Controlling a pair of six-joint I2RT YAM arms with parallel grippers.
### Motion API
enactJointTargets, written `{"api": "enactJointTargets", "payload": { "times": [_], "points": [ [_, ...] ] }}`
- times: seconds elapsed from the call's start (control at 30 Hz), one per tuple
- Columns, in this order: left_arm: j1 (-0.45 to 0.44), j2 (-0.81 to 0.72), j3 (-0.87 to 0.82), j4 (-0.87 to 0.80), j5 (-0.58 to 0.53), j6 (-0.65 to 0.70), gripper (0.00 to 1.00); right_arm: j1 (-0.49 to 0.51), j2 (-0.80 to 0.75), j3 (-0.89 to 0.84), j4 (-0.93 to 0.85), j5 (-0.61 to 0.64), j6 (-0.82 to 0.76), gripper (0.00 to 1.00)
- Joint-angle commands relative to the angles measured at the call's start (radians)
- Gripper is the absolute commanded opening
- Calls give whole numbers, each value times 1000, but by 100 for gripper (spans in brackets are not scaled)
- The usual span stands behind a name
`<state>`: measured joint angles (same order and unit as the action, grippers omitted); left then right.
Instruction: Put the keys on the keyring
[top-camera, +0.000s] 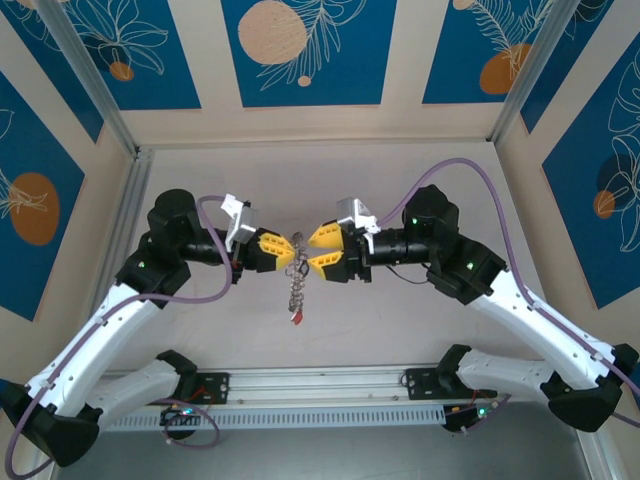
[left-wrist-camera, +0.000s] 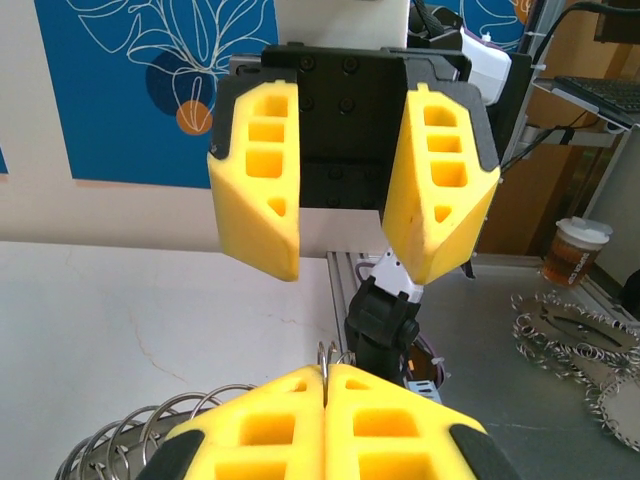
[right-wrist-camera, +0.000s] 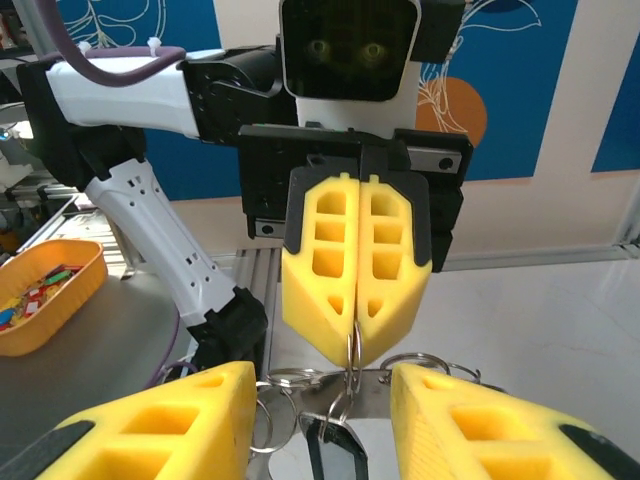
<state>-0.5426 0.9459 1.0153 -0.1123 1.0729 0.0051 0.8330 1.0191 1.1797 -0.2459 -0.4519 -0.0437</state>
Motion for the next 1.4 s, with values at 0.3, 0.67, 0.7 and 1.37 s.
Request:
{"api": "enactJointTargets", "payload": {
  "times": [0.3,0.67,0.7,1.37],
  "points": [
    [3,-29,-20,138,50,-35,0,17,68,46,17,-2,21,33],
    [3,-20,-33,218,64,-74,0,16,79,37,24,14,7,9],
    [4,-16,-34,230,63,-80,0,16,78,39,22,12,3,3],
    [4,-13,24,37,-49,41,21,-5,54,122,-146,67,-121,0]
  ]
}}
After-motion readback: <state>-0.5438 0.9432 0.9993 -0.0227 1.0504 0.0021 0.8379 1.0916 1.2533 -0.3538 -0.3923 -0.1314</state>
